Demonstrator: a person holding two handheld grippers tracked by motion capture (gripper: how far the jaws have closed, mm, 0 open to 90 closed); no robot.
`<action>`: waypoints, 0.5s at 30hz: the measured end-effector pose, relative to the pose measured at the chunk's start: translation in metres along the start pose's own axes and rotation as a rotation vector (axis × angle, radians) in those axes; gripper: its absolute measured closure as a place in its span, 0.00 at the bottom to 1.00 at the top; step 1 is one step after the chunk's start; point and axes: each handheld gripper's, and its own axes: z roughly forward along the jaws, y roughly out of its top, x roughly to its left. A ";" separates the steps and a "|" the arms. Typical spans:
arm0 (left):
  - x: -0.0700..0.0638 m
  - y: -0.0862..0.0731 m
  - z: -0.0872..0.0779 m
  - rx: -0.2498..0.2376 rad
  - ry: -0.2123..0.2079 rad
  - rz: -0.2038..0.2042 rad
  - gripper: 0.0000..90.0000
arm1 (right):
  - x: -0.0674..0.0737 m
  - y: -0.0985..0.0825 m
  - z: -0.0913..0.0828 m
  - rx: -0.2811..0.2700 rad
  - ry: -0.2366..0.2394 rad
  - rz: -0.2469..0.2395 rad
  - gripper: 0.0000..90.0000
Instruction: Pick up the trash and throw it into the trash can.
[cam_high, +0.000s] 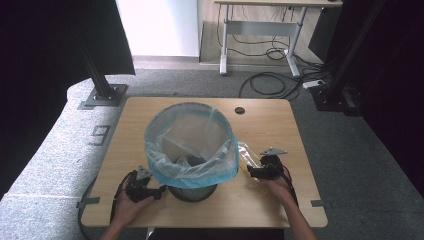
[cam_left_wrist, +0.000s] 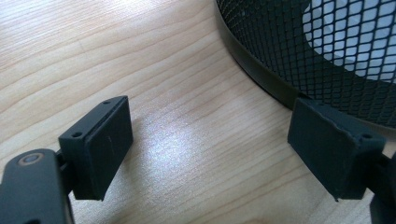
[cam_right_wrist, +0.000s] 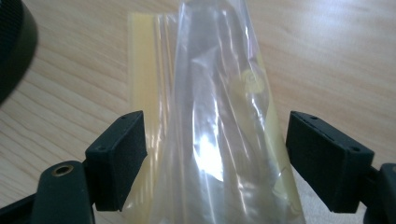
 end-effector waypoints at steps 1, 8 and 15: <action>0.000 0.000 0.000 0.000 0.000 0.000 0.15 | 0.000 -0.001 0.001 0.010 -0.006 -0.003 0.21; 0.000 0.000 0.000 0.000 0.000 0.000 0.15 | -0.003 -0.007 0.002 0.016 -0.028 -0.011 0.25; 0.000 0.000 0.000 0.000 0.000 0.000 0.15 | 0.002 -0.009 -0.002 -0.003 -0.035 -0.017 0.46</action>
